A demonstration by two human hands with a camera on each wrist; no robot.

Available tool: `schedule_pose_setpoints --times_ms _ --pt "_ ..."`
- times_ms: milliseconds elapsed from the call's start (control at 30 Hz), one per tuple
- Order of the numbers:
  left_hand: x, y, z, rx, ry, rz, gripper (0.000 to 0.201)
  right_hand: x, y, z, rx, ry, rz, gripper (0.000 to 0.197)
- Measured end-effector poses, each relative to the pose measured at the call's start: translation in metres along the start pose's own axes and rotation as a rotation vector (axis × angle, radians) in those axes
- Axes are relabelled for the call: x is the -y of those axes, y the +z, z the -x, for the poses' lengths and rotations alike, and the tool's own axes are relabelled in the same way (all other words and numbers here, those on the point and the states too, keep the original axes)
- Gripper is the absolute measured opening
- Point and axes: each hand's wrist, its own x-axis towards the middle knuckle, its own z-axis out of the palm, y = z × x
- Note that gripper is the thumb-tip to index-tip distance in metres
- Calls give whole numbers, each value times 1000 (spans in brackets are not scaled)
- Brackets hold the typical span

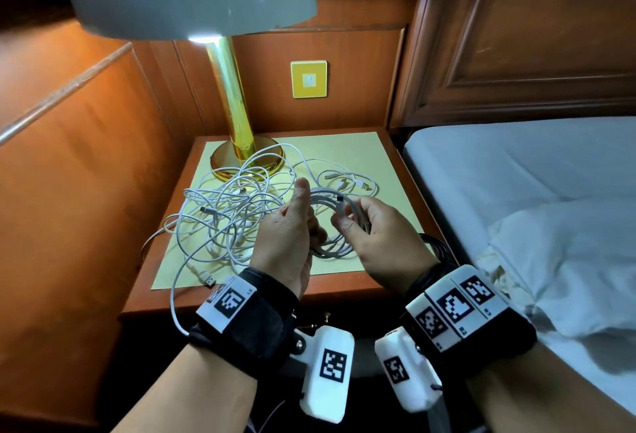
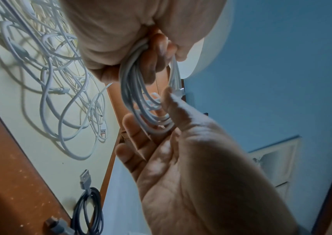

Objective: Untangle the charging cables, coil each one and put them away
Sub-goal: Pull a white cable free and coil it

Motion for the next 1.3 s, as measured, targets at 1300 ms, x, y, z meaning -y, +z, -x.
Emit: schedule_pose_setpoints --times_ms 1300 --pt "37 35 -42 181 -146 -276 27 -118 -86 -73 -299 500 -78 23"
